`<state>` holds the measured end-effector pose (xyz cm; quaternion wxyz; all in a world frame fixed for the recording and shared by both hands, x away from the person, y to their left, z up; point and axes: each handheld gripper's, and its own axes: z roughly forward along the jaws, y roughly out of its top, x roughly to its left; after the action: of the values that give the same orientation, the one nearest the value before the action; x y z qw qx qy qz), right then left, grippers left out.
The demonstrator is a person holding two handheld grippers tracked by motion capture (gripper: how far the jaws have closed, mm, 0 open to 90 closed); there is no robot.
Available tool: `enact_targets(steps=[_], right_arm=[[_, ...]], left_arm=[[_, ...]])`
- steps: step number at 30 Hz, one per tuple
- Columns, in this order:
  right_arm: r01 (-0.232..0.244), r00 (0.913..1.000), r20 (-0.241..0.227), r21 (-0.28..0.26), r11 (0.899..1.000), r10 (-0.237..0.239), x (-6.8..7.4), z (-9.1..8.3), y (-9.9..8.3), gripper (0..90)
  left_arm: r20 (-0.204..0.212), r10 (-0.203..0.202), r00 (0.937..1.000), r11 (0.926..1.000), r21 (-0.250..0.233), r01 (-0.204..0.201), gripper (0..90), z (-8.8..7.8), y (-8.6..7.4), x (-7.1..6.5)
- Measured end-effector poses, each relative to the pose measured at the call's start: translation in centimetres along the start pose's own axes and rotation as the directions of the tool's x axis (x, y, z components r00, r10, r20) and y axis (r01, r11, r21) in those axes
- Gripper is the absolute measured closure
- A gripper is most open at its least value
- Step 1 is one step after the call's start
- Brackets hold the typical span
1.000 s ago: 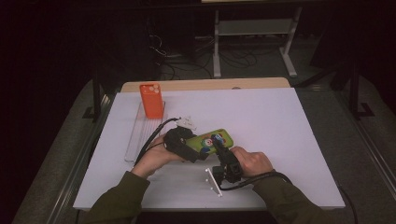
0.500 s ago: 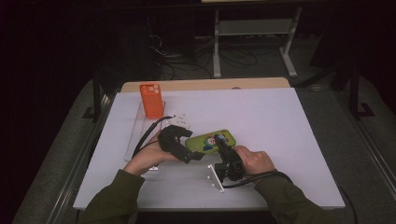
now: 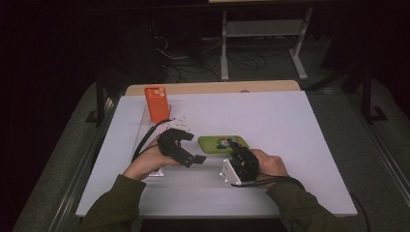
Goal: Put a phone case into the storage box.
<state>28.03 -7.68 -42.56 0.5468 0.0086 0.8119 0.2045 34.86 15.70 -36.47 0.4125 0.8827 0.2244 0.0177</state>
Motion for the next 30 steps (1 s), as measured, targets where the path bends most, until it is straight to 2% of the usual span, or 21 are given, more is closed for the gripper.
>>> enact_targets(steps=[3, 5, 6, 7, 9, 10, 12, 13, 14, 15, 16, 17, 19, 20, 21, 23, 26, 27, 28, 29, 30], right_arm=[[-0.100, 0.9948, -0.020, 0.015, 0.995, 0.100, -0.5, 0.0, -0.3, 76.0], [-0.162, 0.9860, -0.037, 0.018, 0.987, 0.163, -1.0, 0.1, -0.6, 76.0], [-0.162, 0.9860, -0.037, 0.018, 0.987, 0.163, -1.0, 0.1, -0.6, 76.0], [-0.194, 0.9796, -0.048, 0.023, 0.981, 0.195, -1.1, 0.1, -0.6, 76.0], [-0.263, 0.9617, -0.067, 0.040, 0.964, 0.266, -1.3, 0.0, -0.6, 76.0], [-0.314, 0.9440, -0.094, 0.043, 0.949, 0.316, -1.4, 0.1, -0.6, 76.0], [-0.359, 0.9248, -0.115, 0.051, 0.932, 0.363, -1.7, 0.2, -0.7, 76.0], [-0.393, 0.9085, -0.131, 0.058, 0.918, 0.397, -2.0, 0.3, -0.9, 75.9], [-0.393, 0.9085, -0.131, 0.058, 0.918, 0.397, -2.0, 0.3, -0.9, 75.9], [-0.407, 0.9021, -0.130, 0.061, 0.911, 0.411, -2.2, 0.3, -1.0, 75.9], [-0.461, 0.8688, -0.163, 0.077, 0.884, 0.468, -2.5, 0.4, -1.2, 76.0], [-0.461, 0.8688, -0.163, 0.077, 0.884, 0.468, -2.5, 0.4, -1.2, 76.0], [-0.500, 0.8428, -0.181, 0.085, 0.862, 0.507, -2.7, 0.5, -1.4, 75.9], [-0.524, 0.8252, -0.188, 0.097, 0.846, 0.532, -2.8, 0.5, -1.4, 75.9], [-0.560, 0.7981, -0.199, 0.103, 0.822, 0.569, -2.8, 0.5, -1.3, 75.9], [-0.590, 0.7726, -0.212, 0.109, 0.800, 0.598, -3.1, 0.6, -1.5, 75.9], [-0.638, 0.7242, -0.234, 0.131, 0.759, 0.649, -3.4, 0.7, -1.8, 75.9], [-0.647, 0.7124, -0.240, 0.138, 0.750, 0.659, -3.5, 0.7, -1.9, 75.9], [-0.664, 0.6934, -0.246, 0.145, 0.733, 0.677, -3.6, 0.8, -2.0, 75.9], [-0.689, 0.6623, -0.253, 0.163, 0.706, 0.705, -3.7, 0.8, -2.1, 75.9], [-0.697, 0.6514, -0.258, 0.169, 0.697, 0.714, -3.8, 0.8, -2.2, 75.9]], left_arm=[[-0.004, -0.018, 0.9998, 0.9998, -0.007, 0.018, 0.0, 0.0, 0.0, 0.0], [-0.009, -0.021, 0.9997, 0.9998, -0.008, 0.021, 0.0, 0.0, 0.0, 0.0], [-0.011, -0.022, 0.9997, 0.9997, -0.009, 0.022, 0.0, 0.0, -0.1, 0.1], [-0.012, -0.021, 0.9997, 0.9997, -0.010, 0.021, 0.0, 0.0, -0.1, 0.1], [-0.018, -0.033, 0.9993, 0.9992, -0.022, 0.032, 0.0, 0.1, -0.1, 0.0], [-0.017, -0.025, 0.9995, 0.9995, -0.021, 0.025, 0.0, 0.1, -0.1, 0.1], [-0.024, -0.021, 0.9995, 0.9994, -0.029, 0.020, 0.0, 0.1, -0.1, 0.2], [-0.030, -0.019, 0.9994, 0.9995, -0.025, 0.018, 0.0, 0.0, -0.1, 0.2], [-0.035, -0.011, 0.9993, 0.9998, -0.018, 0.010, 0.0, 0.0, -0.1, 0.3], [-0.036, -0.026, 0.9990, 0.9994, -0.022, 0.025, 0.0, 0.0, -0.1, 0.3], [-0.043, -0.023, 0.9988, 0.9996, -0.018, 0.022, 0.0, -0.1, -0.1, 0.3], [-0.046, -0.029, 0.9985, 0.9994, -0.021, 0.028, 0.0, -0.1, -0.1, 0.4], [-0.054, -0.035, 0.9979, 0.9991, -0.027, 0.034, 0.0, -0.1, -0.1, 0.5], [-0.058, -0.033, 0.9978, 0.9992, -0.026, 0.031, 0.0, -0.1, -0.1, 0.5], [-0.060, -0.027, 0.9978, 0.9994, -0.022, 0.026, 0.0, -0.1, -0.2, 0.6], [-0.064, -0.036, 0.9973, 0.9991, -0.025, 0.034, 0.0, -0.1, -0.2, 0.6], [-0.064, -0.041, 0.9971, 0.9990, -0.020, 0.040, 0.0, 0.0, -0.2, 0.6], [-0.065, -0.044, 0.9969, 0.9989, -0.018, 0.043, 0.0, -0.1, -0.2, 0.6], [-0.065, -0.051, 0.9966, 0.9986, -0.018, 0.050, 0.0, 0.0, -0.2, 0.5], [-0.065, -0.051, 0.9965, 0.9986, -0.018, 0.050, 0.0, 0.0, -0.2, 0.5], [-0.060, -0.055, 0.9967, 0.9984, -0.016, 0.054, 0.0, 0.0, -0.2, 0.5]])
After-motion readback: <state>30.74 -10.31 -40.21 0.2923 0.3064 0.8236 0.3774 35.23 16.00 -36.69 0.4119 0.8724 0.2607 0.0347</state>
